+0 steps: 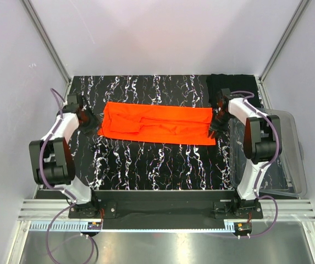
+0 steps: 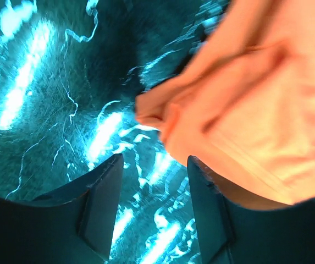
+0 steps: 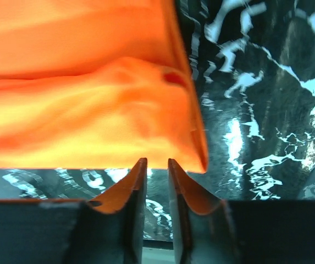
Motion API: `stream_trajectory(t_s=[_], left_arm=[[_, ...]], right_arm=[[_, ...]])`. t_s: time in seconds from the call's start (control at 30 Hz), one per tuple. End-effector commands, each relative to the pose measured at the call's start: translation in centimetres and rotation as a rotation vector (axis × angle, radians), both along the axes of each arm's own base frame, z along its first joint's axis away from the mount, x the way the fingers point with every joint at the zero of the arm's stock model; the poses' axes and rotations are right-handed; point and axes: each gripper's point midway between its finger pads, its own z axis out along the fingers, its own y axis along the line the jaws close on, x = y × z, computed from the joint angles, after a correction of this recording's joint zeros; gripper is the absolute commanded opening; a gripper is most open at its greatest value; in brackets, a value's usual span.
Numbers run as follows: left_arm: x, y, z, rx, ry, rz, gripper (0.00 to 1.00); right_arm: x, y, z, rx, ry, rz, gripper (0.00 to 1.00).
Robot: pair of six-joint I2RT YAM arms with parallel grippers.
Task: Fold and stack the t-shirts
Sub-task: Fold the tshirt
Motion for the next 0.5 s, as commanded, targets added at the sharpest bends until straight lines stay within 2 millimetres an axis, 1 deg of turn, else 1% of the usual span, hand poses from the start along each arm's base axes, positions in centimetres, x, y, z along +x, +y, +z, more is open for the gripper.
stream_trajectory(t_s=[0.0,0.03,0.07,0.1,0.13,0.17,0.2,0.27,0.3,0.33,0.37,0.4,0.43,0.47], left_arm=[[2.7,-0.9,5.0,0.025,-0.159,-0.075,0.55],[3.3,-1.9,5.2,-0.004,-0.171,-0.115,0.54],[3.7,-3.0,5.1,-0.013,-0.172,-0.155,0.53],[4.1,-3.7,5.2,-0.035,-0.174,-0.174,0.53],[4.7,-5.0,4.4,-0.088,-0.16,-0.207,0.52],[4.8,-6.1,4.1,-0.119,-0.151,-0.222,0.5],[5.0,-6.7,3.5,-0.137,-0.137,-0.229,0.49],[5.1,-7.9,1.5,-0.17,-0.094,-0.244,0.49],[5.1,-8.1,0.9,-0.182,-0.08,-0.245,0.49],[5.1,-8.0,-0.4,-0.185,-0.056,-0.242,0.49],[5.0,-7.9,-1.3,-0.177,-0.038,-0.241,0.49],[4.9,-7.5,-2.1,-0.159,-0.019,-0.236,0.5],[4.6,-7.3,-3.0,-0.156,0.01,-0.24,0.5],[4.3,-6.7,-4.2,-0.16,0.044,-0.223,0.5]], right_arm=[[2.7,1.0,4.2,0.057,-0.122,0.002,0.3],[3.2,1.2,4.4,0.062,-0.13,0.005,0.31],[3.5,1.3,4.2,0.067,-0.124,0.009,0.31],[3.6,1.4,3.3,0.068,-0.1,0.012,0.31],[4.0,1.7,3.3,0.084,-0.101,0.011,0.31],[4.1,1.8,3.0,0.09,-0.091,0.01,0.31],[4.1,2.0,2.2,0.097,-0.073,0.01,0.31],[4.0,1.9,1.2,0.092,-0.045,0.007,0.31],[3.7,1.5,0.2,0.07,-0.023,0.001,0.31],[3.2,1.3,-0.5,0.052,-0.006,0.006,0.31],[3.0,0.9,-1.0,0.037,0.001,0.006,0.31],[2.9,0.4,-1.3,0.012,-0.002,0.007,0.31],[2.3,0.0,-1.9,-0.008,0.013,0.017,0.31],[2.2,-0.2,-2.2,-0.021,0.014,0.022,0.31]])
